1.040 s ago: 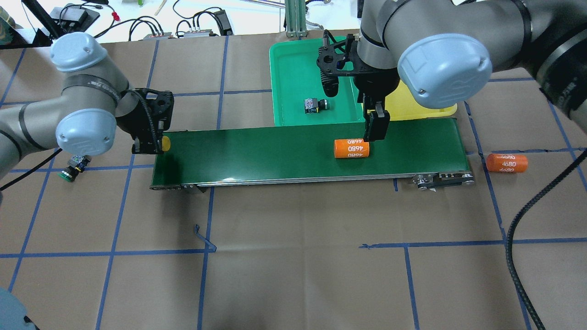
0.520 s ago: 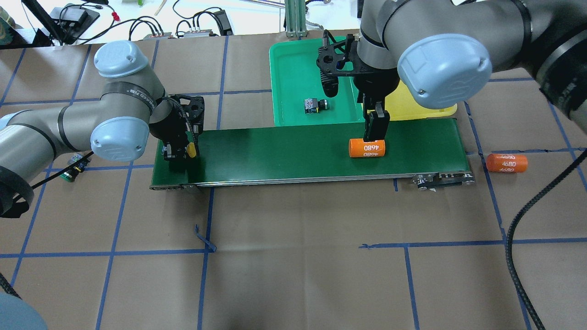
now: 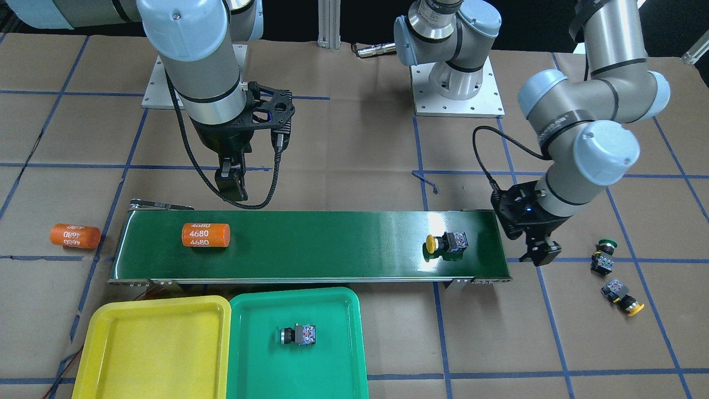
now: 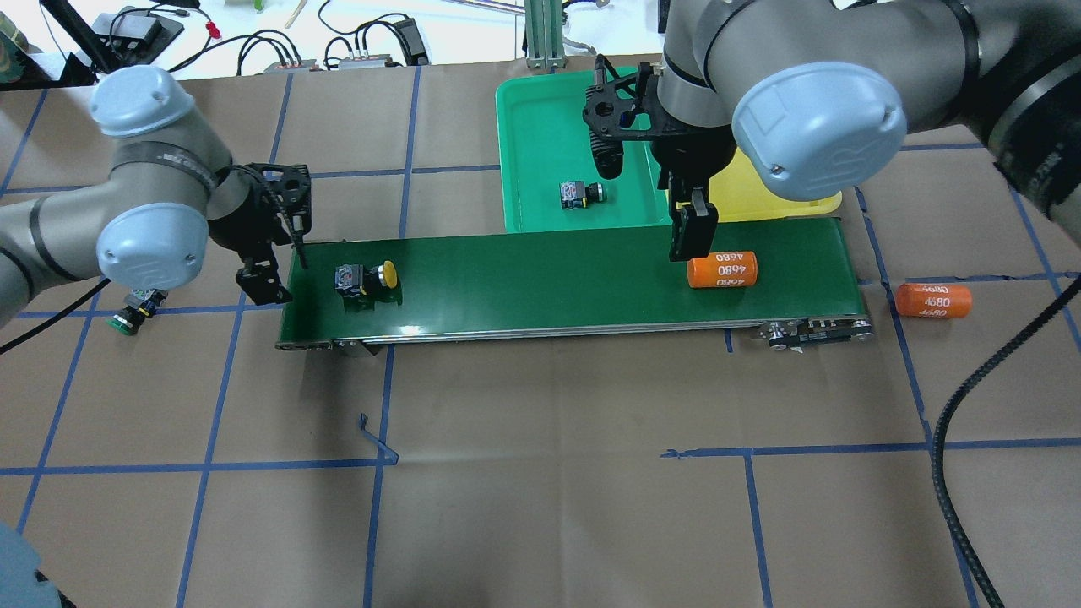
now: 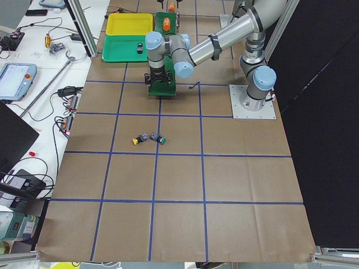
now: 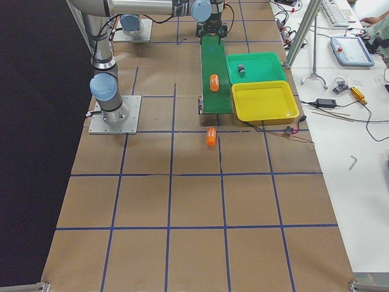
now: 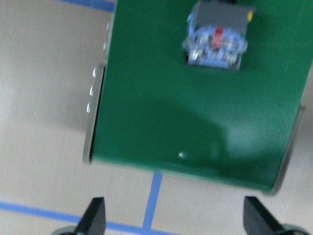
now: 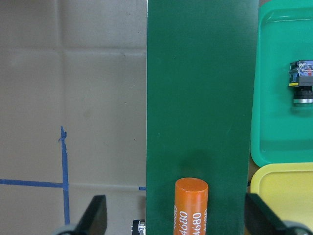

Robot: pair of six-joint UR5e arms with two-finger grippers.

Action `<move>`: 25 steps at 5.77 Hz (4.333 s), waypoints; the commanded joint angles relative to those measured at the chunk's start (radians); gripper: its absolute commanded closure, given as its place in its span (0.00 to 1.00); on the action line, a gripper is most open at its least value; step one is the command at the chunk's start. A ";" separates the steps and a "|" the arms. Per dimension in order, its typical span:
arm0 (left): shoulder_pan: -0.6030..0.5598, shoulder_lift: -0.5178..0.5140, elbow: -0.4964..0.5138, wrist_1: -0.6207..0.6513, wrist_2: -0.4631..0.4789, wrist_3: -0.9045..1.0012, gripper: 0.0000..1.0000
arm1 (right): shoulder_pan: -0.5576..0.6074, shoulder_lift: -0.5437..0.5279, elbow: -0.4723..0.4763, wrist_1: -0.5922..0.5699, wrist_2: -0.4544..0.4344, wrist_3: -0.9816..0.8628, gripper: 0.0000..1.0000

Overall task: Sort buttons by color to trays
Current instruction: 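Grasp yellow-cap button with right gripper while left gripper grasps green-cap button, then drop yellow-cap button in yellow tray while left gripper places green-cap button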

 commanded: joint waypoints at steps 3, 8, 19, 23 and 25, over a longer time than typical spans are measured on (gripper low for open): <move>0.281 -0.066 -0.003 0.105 -0.020 -0.210 0.04 | 0.025 0.079 0.033 -0.145 0.010 0.107 0.00; 0.322 -0.199 0.016 0.297 -0.001 -0.466 0.04 | 0.198 0.229 0.024 -0.435 0.087 0.271 0.00; 0.127 0.033 -0.025 0.039 0.039 -0.422 1.00 | 0.041 0.202 0.168 -0.517 -0.065 0.006 0.79; -0.247 -0.003 -0.022 0.041 0.036 -0.072 0.99 | -0.225 0.276 -0.013 -0.544 -0.056 -0.405 0.78; -0.250 -0.035 -0.025 0.064 0.030 -0.043 0.64 | -0.280 0.439 -0.098 -0.624 -0.051 -0.476 0.67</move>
